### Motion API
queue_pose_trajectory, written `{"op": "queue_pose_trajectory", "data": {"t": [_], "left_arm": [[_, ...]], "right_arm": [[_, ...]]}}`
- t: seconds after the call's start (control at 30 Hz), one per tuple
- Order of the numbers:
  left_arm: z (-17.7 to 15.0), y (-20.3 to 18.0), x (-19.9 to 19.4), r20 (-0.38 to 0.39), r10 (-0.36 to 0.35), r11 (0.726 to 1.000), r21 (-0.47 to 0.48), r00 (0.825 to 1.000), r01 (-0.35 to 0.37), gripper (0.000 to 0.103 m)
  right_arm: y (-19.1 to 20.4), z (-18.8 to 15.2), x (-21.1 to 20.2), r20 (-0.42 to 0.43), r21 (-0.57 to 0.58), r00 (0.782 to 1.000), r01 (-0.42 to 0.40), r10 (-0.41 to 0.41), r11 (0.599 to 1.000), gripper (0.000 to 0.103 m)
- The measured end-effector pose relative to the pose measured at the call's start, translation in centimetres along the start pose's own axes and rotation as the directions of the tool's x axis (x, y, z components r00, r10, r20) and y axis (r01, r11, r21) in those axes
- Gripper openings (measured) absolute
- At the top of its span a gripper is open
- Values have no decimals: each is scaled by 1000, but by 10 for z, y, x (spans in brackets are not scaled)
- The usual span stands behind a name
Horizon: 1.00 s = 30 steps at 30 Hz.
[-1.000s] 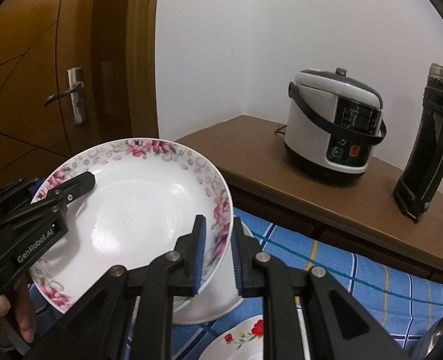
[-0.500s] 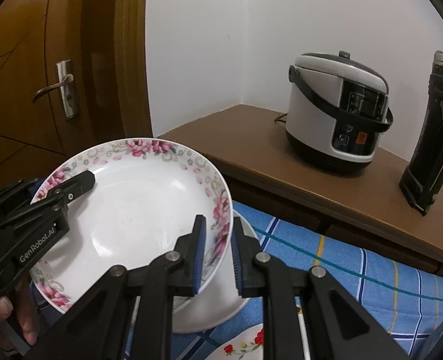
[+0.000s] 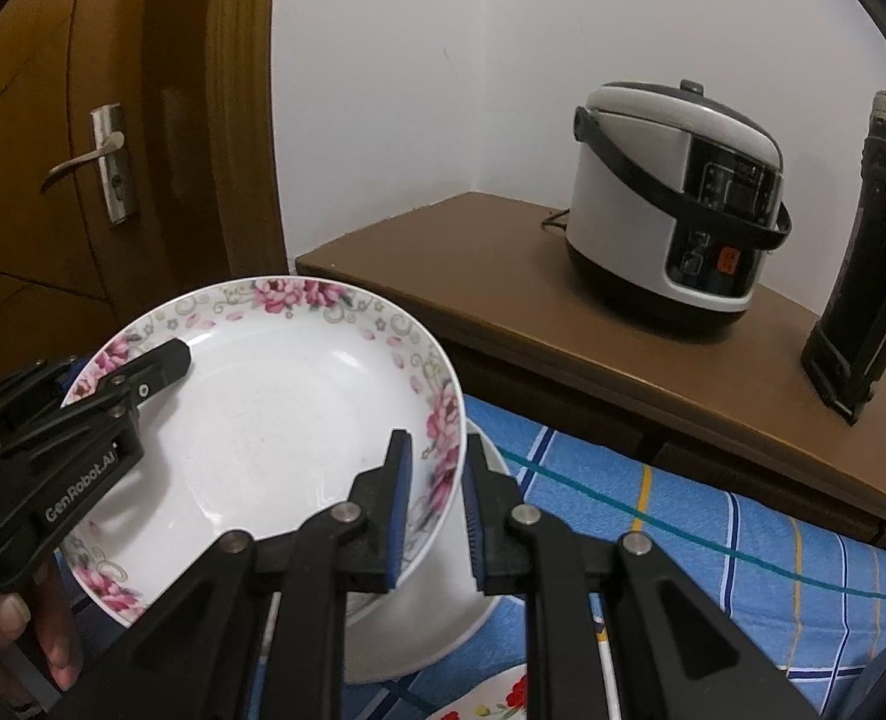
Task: Organize plates and bowls
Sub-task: 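Lift the pink-floral plate with both tools and carry it toward the plain white plate, then lower the pink-floral plate onto the plain white plate with both tools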
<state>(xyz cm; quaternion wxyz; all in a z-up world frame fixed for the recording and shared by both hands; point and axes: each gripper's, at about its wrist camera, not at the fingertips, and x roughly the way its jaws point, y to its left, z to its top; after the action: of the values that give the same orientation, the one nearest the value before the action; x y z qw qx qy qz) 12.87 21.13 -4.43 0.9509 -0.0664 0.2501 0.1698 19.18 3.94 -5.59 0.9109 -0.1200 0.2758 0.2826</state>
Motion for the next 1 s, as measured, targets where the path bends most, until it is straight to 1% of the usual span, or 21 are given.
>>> {"op": "queue_pose_trajectory", "data": {"t": [0.77, 1.0], "left_arm": [[-5, 1, 24, -59, -16, 1000, 4, 998, 16, 31], [-6, -1, 32, -85, -16, 1000, 24, 996, 18, 31]], "right_arm": [[0, -1, 18, -62, -15, 997, 33, -33, 999, 16], [1, -1, 24, -90, -36, 994, 56, -59, 998, 17]]}}
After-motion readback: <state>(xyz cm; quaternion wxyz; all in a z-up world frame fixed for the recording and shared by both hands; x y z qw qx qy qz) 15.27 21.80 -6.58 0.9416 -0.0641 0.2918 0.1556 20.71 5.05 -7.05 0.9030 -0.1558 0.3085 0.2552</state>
